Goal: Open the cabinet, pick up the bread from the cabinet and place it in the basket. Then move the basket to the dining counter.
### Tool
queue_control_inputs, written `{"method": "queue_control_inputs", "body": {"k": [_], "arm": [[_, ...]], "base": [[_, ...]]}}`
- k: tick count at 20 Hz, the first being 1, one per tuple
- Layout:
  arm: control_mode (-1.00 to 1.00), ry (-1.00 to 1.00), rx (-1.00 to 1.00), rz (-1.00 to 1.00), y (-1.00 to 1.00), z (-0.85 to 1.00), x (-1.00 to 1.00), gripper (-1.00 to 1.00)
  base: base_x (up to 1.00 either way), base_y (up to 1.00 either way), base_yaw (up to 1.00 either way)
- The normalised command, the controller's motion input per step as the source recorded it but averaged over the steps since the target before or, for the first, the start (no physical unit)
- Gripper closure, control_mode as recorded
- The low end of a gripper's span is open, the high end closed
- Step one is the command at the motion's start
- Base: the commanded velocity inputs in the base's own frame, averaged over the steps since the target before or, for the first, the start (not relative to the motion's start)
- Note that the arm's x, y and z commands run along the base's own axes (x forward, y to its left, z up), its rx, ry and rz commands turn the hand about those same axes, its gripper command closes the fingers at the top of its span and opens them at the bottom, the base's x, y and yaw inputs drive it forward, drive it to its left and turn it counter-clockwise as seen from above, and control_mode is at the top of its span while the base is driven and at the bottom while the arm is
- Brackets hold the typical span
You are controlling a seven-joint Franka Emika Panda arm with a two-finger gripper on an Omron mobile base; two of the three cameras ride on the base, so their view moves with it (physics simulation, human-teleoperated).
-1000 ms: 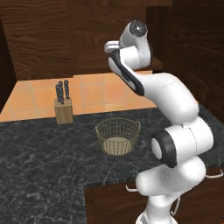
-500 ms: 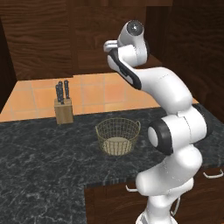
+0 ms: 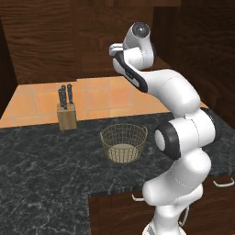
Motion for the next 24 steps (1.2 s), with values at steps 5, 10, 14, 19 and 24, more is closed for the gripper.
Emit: {"method": "queue_control_inputs", "body": {"k": [5,10,14,19,24], "arm": [[-1.00,0.01,0.00,0.02,0.00,-0.26,0.00,-1.00],[-1.00,0.00,0.00,0.01,0.00,-0.16,0.00,1.00],[-1.00,0.00,0.00,0.00,0.16,-0.07,-0.15,1.00],[-1.00,0.00,-0.01,-0.01,0.58,0.00,-0.64,1.00],[-1.00,0.00,0.00,-0.08,0.38,0.00,-0.82,1.00]], "base": [[0.00,0.00,0.00],[0.00,0.00,0.00],[0.00,0.00,0.00],[0.00,0.00,0.00],[0.00,0.00,0.00]]}}
